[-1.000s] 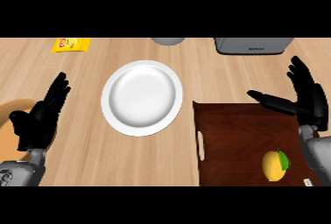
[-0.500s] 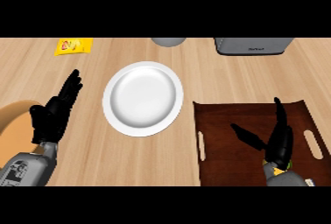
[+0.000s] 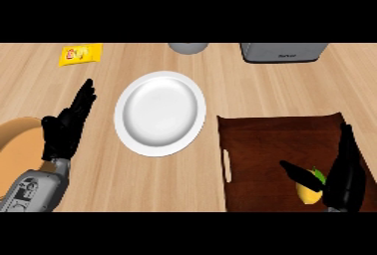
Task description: Pick the lemon from the tray and place it in the plate
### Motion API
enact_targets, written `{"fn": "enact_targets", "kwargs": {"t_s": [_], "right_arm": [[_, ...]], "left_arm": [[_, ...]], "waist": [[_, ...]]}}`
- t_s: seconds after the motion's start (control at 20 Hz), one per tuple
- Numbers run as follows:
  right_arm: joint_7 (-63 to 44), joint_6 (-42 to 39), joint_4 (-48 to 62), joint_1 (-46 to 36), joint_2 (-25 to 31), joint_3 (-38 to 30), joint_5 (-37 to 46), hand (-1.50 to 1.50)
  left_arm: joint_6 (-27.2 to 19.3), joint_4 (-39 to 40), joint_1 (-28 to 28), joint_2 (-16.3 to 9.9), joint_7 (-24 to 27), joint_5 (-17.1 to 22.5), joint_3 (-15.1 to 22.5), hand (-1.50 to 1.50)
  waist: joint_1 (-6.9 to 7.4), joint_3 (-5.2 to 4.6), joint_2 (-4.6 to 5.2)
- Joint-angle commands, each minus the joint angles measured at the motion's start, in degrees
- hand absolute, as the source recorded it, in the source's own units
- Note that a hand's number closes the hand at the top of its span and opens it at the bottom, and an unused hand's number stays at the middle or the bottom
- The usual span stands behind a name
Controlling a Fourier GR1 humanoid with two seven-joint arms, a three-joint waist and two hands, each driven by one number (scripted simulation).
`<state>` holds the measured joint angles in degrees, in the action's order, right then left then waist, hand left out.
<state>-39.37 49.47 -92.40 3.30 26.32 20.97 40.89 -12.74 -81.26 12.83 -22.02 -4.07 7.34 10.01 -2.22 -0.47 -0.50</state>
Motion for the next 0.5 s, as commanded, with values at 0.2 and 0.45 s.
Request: {"fn": "enact_targets", "kwargs": {"t_s": [0.2,0.45], "right_arm": [[-25.09,-25.60,-16.31,3.71,6.14,0.09,1.24,-1.50],[-34.21,-35.06,-25.50,7.70,8.83,-1.01,-0.93,-1.50]], "left_arm": [[-0.22,-0.41,1.17,0.69,-1.39,-0.38,0.14,0.00],[2.37,-0.11,1.87,-1.18,-1.55,0.94,-2.08,0.00]], "waist": [[0.35,0.00,0.07],[1.32,0.32,0.28]]}}
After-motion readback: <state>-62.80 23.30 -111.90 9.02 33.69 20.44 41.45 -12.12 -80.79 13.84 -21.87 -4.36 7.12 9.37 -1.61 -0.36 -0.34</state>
